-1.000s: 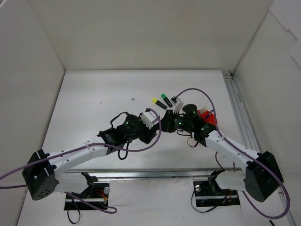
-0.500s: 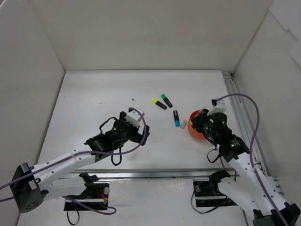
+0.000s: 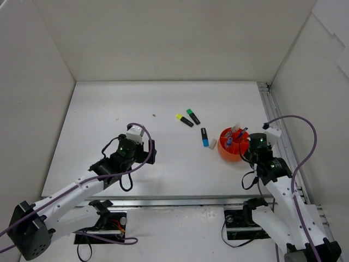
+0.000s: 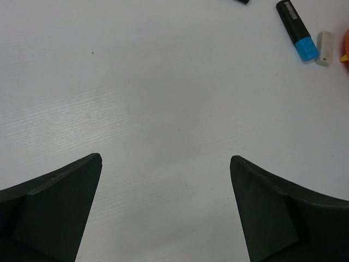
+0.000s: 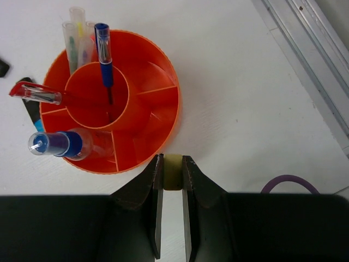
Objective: Sort the stationery into containers
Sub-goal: Place the stationery in the storage box.
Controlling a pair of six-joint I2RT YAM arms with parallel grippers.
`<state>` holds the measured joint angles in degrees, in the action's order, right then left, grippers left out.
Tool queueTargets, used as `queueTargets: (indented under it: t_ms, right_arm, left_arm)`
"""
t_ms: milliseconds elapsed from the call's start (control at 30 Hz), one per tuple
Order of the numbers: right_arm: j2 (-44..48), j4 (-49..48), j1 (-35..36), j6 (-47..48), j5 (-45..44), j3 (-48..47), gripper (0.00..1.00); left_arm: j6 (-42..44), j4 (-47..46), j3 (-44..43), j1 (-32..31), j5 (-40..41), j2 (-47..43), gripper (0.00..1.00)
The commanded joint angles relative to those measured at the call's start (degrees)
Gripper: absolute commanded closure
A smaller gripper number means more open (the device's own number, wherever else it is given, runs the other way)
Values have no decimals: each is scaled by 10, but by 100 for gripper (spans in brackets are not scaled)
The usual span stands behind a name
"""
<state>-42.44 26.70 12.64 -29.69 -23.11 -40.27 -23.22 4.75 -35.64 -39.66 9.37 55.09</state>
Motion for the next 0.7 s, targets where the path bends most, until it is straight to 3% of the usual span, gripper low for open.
queueTargets:
  t_ms: [0,433,667]
  right_arm:
    - [-36,-38,-9,1,-12,-21,100]
    - [-144,-104,-16,-15,38,-38,99]
    - [-148,-117,-21,-13,39,-32,84]
  left_arm:
    - [-13,-30,-14,5,-13,3,0]
    - [-18,-36,-15,10,-25,7,0]
    - [-20,-40,-19,10,-29,10,0]
